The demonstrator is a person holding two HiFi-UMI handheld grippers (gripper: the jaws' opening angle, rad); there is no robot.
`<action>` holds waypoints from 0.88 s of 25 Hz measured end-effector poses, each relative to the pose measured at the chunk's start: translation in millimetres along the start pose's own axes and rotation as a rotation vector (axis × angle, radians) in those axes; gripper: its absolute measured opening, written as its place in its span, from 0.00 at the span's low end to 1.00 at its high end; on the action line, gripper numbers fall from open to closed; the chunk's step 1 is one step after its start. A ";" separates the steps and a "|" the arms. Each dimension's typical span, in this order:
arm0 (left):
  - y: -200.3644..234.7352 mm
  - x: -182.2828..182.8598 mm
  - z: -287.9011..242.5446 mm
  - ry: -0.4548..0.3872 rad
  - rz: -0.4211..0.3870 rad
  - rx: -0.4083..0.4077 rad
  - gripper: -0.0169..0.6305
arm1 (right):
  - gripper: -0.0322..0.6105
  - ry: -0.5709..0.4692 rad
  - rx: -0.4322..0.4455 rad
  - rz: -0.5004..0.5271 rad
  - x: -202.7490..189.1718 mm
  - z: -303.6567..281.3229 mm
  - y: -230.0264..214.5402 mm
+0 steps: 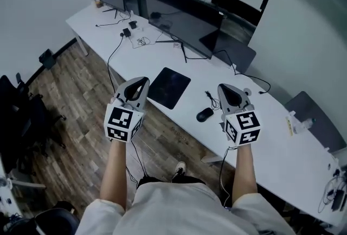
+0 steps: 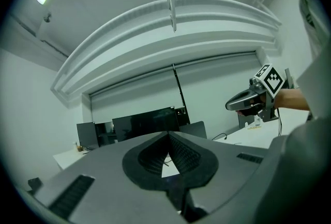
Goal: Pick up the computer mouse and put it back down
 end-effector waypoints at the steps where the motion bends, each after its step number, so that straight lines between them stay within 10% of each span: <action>1: 0.1 -0.9 -10.7 0.004 0.000 -0.003 0.05 | 0.07 0.006 -0.004 -0.005 -4.0 -8.6 -7.6; 16: 57.0 -74.1 -130.4 0.117 0.028 -0.176 0.05 | 0.10 0.216 -0.141 -0.224 -112.6 -117.7 -28.4; 22: 92.1 -123.5 -169.3 0.187 0.048 -0.280 0.05 | 0.27 0.244 -0.265 -0.448 -169.0 -143.7 -3.6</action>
Point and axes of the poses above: the fingertips, and each gripper's own axes: z backward along the fingers, y to its left, x out of its top, the point moved 6 cm from there along z, backward along the fingers, and after that the axes turned 9 degrees about z, right-handed, at the moved point
